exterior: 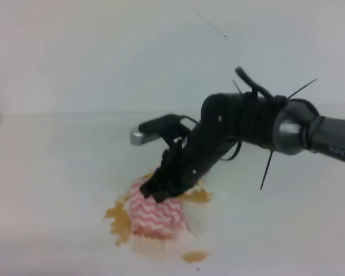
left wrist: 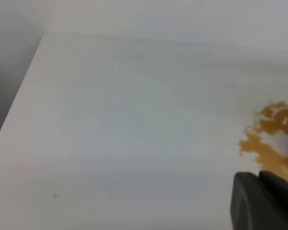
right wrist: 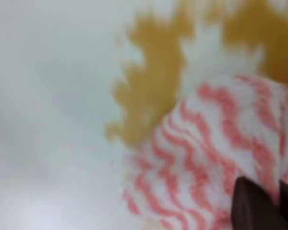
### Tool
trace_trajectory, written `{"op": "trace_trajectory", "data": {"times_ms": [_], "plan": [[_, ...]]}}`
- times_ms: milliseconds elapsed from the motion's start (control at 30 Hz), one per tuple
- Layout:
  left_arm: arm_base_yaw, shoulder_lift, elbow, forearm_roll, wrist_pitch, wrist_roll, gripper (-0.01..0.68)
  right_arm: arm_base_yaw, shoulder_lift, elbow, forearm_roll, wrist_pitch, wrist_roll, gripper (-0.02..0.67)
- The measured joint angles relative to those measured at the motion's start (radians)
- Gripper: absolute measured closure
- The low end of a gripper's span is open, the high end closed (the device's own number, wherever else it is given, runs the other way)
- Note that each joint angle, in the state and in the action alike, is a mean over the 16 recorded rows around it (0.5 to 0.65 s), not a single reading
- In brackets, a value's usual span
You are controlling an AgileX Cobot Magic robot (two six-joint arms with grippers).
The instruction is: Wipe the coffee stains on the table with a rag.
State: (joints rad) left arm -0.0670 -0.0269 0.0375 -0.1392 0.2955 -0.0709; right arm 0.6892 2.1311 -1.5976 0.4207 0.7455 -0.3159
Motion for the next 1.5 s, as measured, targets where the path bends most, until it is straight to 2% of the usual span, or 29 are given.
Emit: {"op": "trace_trajectory", "data": {"times_ms": [233, 467, 1067, 1267, 1500], "plan": [[0.000, 0.002, -0.002, 0.000, 0.001, 0.000, 0.672, 0.002, -0.023, -0.070, 0.053, 0.050, -0.039, 0.625], [0.000, 0.002, -0.002, 0.000, 0.001, 0.000, 0.672, 0.005, -0.001, -0.051, 0.070, 0.112, -0.073, 0.626], [0.000, 0.000, 0.000, 0.000, 0.000, 0.000, 0.672, 0.034, 0.034, 0.108, -0.095, 0.181, -0.001, 0.626], [0.000, 0.000, 0.000, 0.000, 0.000, 0.000, 0.672, 0.002, 0.027, 0.122, -0.172, 0.172, 0.059, 0.626], [0.000, 0.000, 0.000, 0.000, 0.000, 0.000, 0.672, -0.084, 0.027, 0.107, -0.213, 0.148, 0.097, 0.627]]}}
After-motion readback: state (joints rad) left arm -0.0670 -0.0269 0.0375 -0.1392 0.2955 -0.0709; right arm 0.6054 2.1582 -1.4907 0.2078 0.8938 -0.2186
